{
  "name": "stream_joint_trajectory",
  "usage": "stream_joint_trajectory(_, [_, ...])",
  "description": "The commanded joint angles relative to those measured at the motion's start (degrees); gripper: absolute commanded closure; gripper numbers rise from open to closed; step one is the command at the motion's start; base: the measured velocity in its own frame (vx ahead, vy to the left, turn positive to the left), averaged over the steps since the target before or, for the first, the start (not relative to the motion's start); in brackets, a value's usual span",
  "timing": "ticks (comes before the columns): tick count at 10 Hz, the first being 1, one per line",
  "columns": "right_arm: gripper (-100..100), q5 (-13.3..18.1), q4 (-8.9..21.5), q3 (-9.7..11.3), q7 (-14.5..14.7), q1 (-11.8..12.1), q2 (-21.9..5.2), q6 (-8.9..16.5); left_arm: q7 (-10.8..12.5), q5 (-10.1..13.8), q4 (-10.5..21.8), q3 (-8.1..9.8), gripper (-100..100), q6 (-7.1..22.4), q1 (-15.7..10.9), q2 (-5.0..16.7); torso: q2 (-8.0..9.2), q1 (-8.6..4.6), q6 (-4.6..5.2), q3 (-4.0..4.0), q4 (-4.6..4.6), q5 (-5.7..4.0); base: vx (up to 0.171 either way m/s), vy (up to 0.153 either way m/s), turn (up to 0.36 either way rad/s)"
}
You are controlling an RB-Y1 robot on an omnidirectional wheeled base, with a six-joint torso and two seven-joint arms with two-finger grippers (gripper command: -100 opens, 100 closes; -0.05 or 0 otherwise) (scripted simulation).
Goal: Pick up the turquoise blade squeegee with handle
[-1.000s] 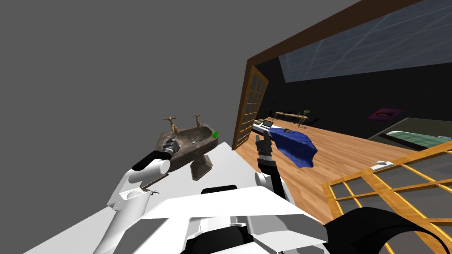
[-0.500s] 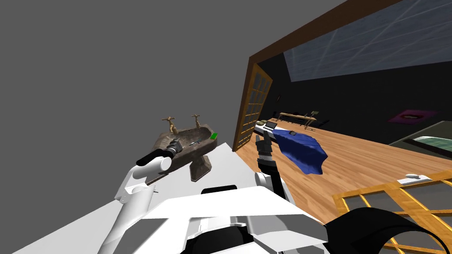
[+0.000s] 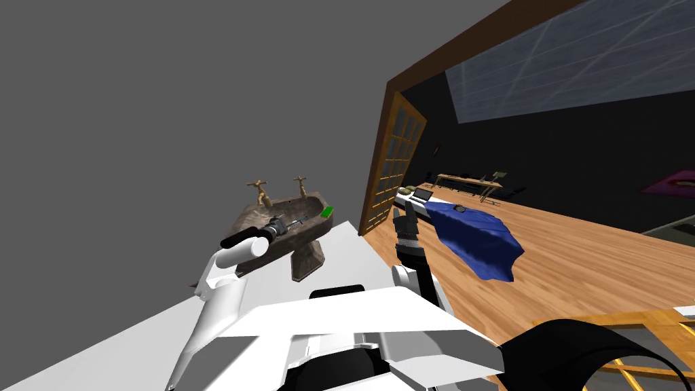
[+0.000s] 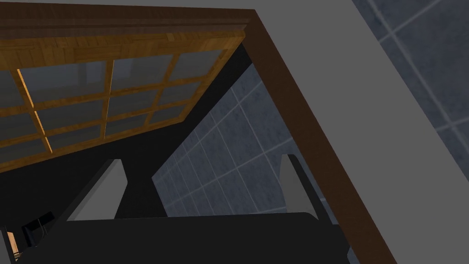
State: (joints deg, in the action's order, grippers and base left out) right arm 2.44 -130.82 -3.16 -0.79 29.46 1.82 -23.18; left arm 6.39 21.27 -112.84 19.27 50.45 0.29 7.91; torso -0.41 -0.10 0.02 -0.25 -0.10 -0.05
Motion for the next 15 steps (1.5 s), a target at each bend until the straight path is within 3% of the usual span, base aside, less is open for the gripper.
stream_joint_trajectory(1, [0,0.00,0.00,0.00,0.00,0.00,0.00,0.00,-0.15,1.33,0.98,-0.03,-100,2.04,-1.08,-2.17,0.00,0.00,0.00,0.00,0.00,0.00,0.082,-0.068,0.081])
stream_joint_trajectory(5, [0,0.00,0.00,0.00,0.00,0.00,0.00,0.00,-0.33,2.45,1.87,-0.11,-100,3.40,-2.02,-6.41,0.08,0.11,0.00,0.04,0.01,0.02,0.057,-0.037,0.034])
stream_joint_trajectory(6, [0,0.00,0.00,0.00,0.00,-0.01,0.00,0.00,-0.19,2.13,1.41,-0.16,-100,3.47,-1.83,-5.91,0.15,0.17,0.00,0.08,0.03,0.04,0.009,-0.003,0.001])
stream_joint_trajectory(7, [0,0.00,0.00,0.00,0.00,-0.01,0.00,0.00,-0.18,2.10,1.43,-0.20,0,3.52,-1.86,-6.05,0.21,0.22,-0.01,0.12,0.05,0.04,0.000,0.000,0.000])
stream_joint_trajectory(8, [0,0.00,0.00,0.00,0.00,-0.01,-0.01,0.00,-2.09,2.69,1.96,0.47,-100,3.81,-2.46,-6.95,0.25,0.24,-0.01,0.15,0.06,0.05,0.027,-0.011,0.094])
stream_joint_trajectory(15, [0,0.00,0.00,0.00,0.00,-0.01,0.00,0.00,-8.77,4.74,3.84,2.78,-100,4.86,-4.54,-10.13,0.15,0.19,-0.01,0.09,0.03,0.04,0.039,-0.018,0.077])
